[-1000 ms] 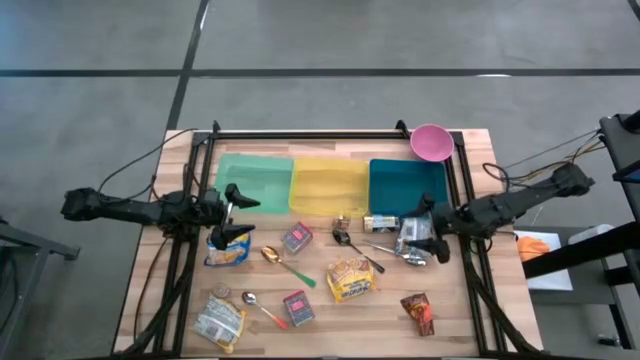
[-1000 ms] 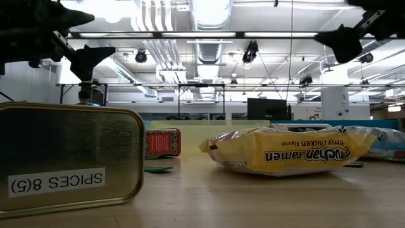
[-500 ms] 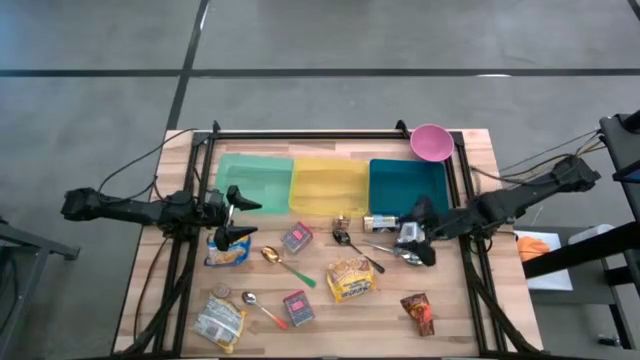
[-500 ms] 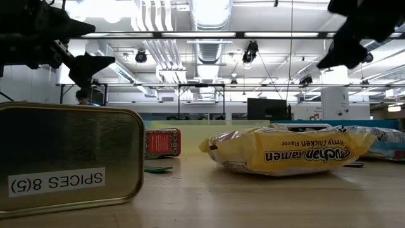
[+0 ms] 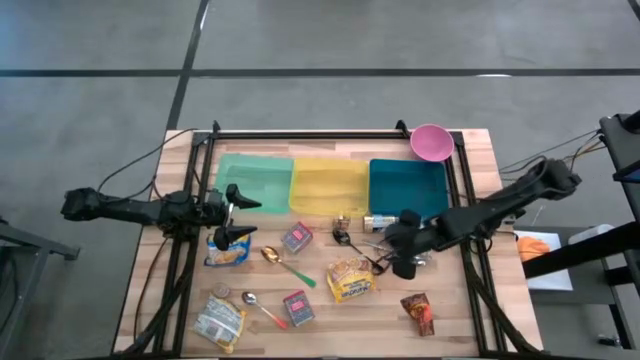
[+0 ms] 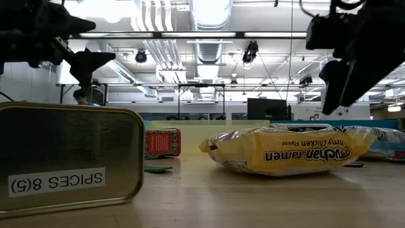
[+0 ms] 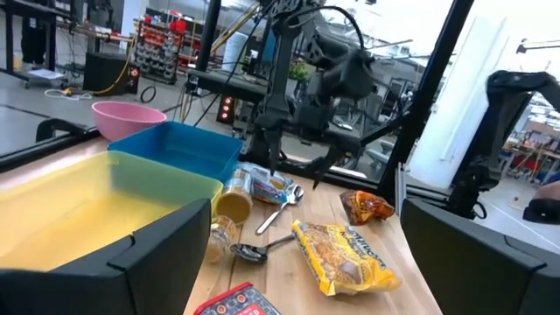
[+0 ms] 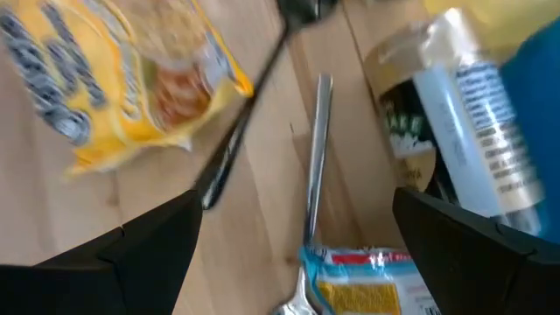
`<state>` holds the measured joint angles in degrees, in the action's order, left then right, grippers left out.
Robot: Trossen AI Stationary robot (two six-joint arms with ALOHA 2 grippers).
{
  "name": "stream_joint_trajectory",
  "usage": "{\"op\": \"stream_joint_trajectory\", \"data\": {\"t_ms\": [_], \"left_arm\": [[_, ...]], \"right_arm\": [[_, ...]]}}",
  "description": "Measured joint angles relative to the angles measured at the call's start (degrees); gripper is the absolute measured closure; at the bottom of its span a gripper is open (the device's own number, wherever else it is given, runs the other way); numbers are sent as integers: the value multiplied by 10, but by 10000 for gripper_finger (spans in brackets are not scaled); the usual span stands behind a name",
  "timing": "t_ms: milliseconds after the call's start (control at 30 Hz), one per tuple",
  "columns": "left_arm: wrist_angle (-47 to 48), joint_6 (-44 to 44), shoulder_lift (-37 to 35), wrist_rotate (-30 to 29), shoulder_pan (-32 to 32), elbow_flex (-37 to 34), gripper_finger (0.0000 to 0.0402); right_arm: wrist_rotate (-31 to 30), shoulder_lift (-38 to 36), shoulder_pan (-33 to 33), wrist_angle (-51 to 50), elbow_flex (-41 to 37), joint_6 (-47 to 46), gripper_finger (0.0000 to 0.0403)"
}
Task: Pick & Place Food Item
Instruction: Put the silver spoon into the blue bin
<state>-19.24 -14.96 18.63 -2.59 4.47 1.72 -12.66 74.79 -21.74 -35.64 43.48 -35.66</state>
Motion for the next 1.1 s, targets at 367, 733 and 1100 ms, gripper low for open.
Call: {"op": "stream_joint_trajectory", "data": {"t_ms": [367,733,1100], "left_arm": [[5,1,0,0,0,1,21],[16,1,0,0,0,1,21],[18,-1,0,0,0,2,21]], "right_arm": [[56,161,-8,-70,91,50,31],[67,230,-9,-60,88,75,32],[52,196,12,-39,53,94,168]]}}
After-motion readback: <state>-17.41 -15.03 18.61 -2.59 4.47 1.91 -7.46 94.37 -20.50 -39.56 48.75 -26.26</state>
